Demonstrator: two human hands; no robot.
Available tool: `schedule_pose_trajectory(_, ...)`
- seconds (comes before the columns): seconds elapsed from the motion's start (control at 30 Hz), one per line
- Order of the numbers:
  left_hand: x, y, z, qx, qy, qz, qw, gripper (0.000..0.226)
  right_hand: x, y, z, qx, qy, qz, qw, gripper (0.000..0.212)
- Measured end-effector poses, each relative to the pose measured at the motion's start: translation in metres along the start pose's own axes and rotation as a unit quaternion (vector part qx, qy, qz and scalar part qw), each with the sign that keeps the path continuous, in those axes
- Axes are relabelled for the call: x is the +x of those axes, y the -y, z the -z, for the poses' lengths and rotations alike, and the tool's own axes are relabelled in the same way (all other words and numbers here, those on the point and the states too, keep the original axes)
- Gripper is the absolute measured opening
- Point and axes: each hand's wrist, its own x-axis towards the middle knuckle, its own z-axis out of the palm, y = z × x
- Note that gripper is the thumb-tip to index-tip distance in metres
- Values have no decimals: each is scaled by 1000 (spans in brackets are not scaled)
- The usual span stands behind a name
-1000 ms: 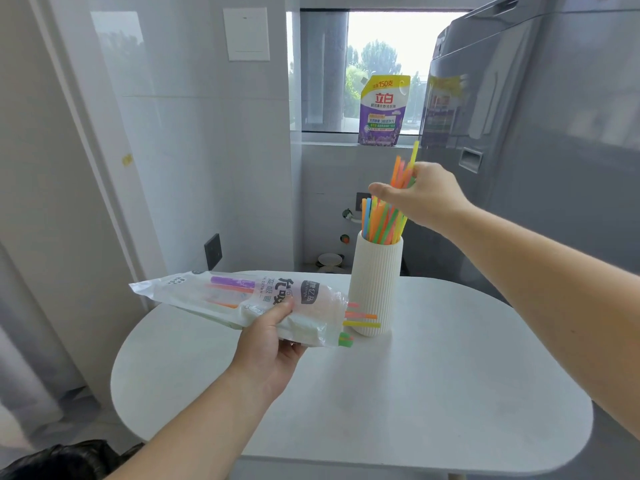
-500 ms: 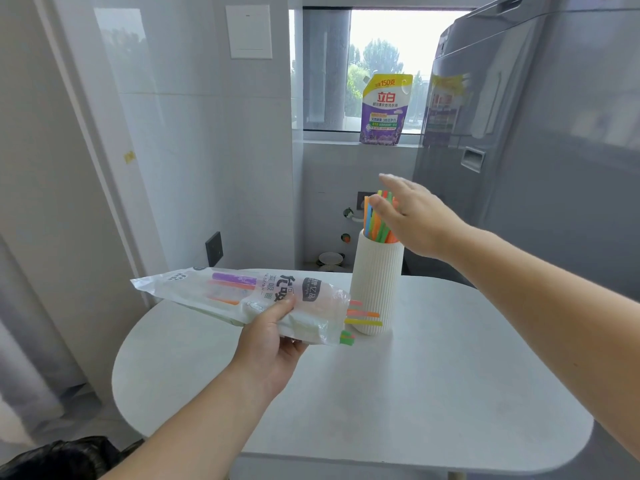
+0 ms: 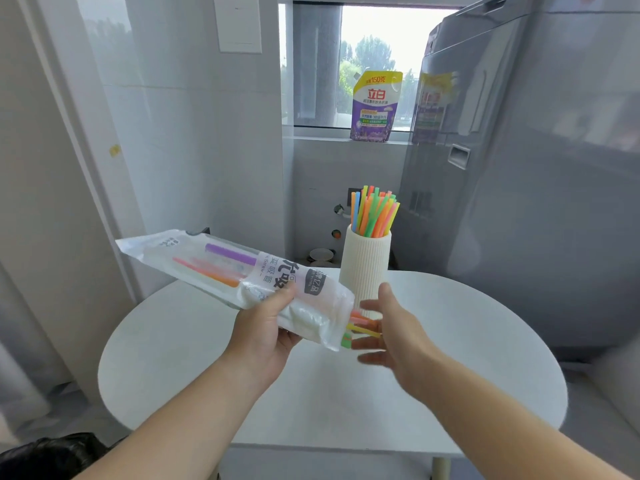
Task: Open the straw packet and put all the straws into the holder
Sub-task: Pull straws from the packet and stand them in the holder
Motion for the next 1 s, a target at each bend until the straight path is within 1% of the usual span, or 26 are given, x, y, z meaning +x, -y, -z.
schedule_pose_trajectory(0.03,-1,0,-1,21,4,-9,1000,34,0,-4,-2,48,3,-28,998,60)
schedule_pose_trajectory(0.1,-4,0,-5,68,8,-36,997,34,0,-8,-5,110,6,-56,992,62)
schedule_pose_trajectory(0.2,-8,-4,-9,126,20,-81,988,31,-5,-12,-10,170,17,-75,983,61)
schedule_pose_trajectory(0.27,-10,-4,-11,146,28,-92,985,32,-6,-14,-13,191,9,-91,977,57)
schedule_pose_trajectory(0.37,-11,-2,-10,146,23,-88,985,36,-7,-18,-18,176,-5,-111,978,39)
schedule_pose_trajectory(0.43,-10,-1,-10,131,14,-84,988,37,-8,-19,-18,158,-6,-101,982,25)
schedule_pose_trajectory(0.5,-9,-1,-9,109,3,-75,991,36,-10,-18,-17,150,-8,-77,986,19)
schedule_pose_trajectory(0.63,-2,-2,-3,49,-36,-36,997,38,-12,-10,-10,132,-13,-5,991,20)
schedule_pose_trajectory(0.73,2,-2,2,8,-63,-4,998,31,-13,-9,-4,41,8,68,997,20)
schedule_pose_trajectory(0.8,3,-2,4,-6,-68,7,998,27,-13,-12,-3,-19,21,112,993,19)
schedule_pose_trajectory(0.87,4,-1,4,-13,-70,10,997,30,-11,-16,-4,-53,24,152,987,19)
schedule_pose_trajectory(0.93,4,-1,3,-17,-67,15,997,32,-8,-18,-4,-89,3,192,977,19)
schedule_pose_trajectory(1.0,3,-1,3,-25,-65,24,997,32,-6,-18,-3,-100,-17,224,969,20)
